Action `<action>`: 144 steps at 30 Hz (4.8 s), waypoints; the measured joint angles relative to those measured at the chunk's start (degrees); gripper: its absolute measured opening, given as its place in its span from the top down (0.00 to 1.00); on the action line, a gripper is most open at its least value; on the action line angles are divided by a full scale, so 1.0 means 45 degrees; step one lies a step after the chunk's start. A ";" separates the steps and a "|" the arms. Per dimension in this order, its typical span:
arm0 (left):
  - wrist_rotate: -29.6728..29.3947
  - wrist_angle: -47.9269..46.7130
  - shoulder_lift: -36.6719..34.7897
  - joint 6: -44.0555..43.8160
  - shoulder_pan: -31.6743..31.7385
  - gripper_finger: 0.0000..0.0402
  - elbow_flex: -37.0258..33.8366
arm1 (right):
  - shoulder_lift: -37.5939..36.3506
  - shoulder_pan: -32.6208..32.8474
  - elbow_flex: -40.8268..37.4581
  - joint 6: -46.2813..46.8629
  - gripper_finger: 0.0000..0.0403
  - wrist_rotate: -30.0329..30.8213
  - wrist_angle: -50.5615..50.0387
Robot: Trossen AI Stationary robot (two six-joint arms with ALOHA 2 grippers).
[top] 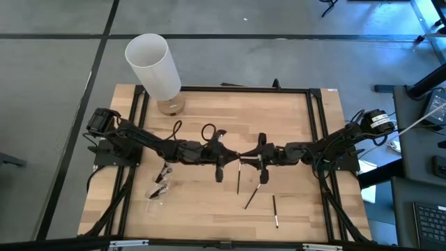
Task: Put items in baskets/containers
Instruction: Put the black eyeshadow brush into the transparent organizer, then put the black highlighter brush into the transparent organizer
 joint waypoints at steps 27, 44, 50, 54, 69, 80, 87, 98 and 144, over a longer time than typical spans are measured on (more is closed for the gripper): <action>0.4127 -1.8638 -0.5403 -0.9025 -0.1509 0.93 0.4048 | 0.0000 -0.0276 -0.0019 0.2994 0.43 0.4865 -0.5110; -0.0344 -2.2422 -0.5006 -1.3873 -0.6656 0.93 0.3439 | 0.0000 -0.0160 -0.0019 0.2950 0.43 0.4859 -0.5114; 0.0115 -2.2432 -0.4184 -1.5017 -0.7678 0.89 0.2907 | 0.0000 -0.0160 -0.0019 0.2971 0.43 0.4859 -0.5119; 0.0518 -2.2465 -0.3557 -1.5136 -0.7919 0.88 0.2824 | 0.0000 -0.0160 -0.0019 0.2988 0.43 0.4863 -0.5119; -0.0424 -2.2486 -0.3547 -1.3811 -0.6701 0.85 0.3464 | 0.0000 -0.0165 -0.0019 0.2940 0.43 0.4874 -0.5119; -0.4413 -2.0017 -0.3305 -1.1426 -0.2045 0.79 0.3764 | -0.1155 -0.0165 -0.0019 0.2586 0.43 0.4976 -0.5187; -0.3833 -1.4770 -0.0593 -1.0181 0.0625 0.78 0.3683 | -0.5227 -0.0199 0.0452 0.1891 0.43 0.4985 -0.7616; -0.0199 -1.1844 0.3522 -0.9975 0.2173 0.82 0.4012 | -1.0435 -0.0651 0.2102 0.3067 0.43 0.5386 -1.7053; -0.0464 -1.2353 0.4328 -0.8946 0.3789 0.93 0.3958 | -1.1992 -0.0651 0.2074 0.6229 0.43 0.8312 -2.0526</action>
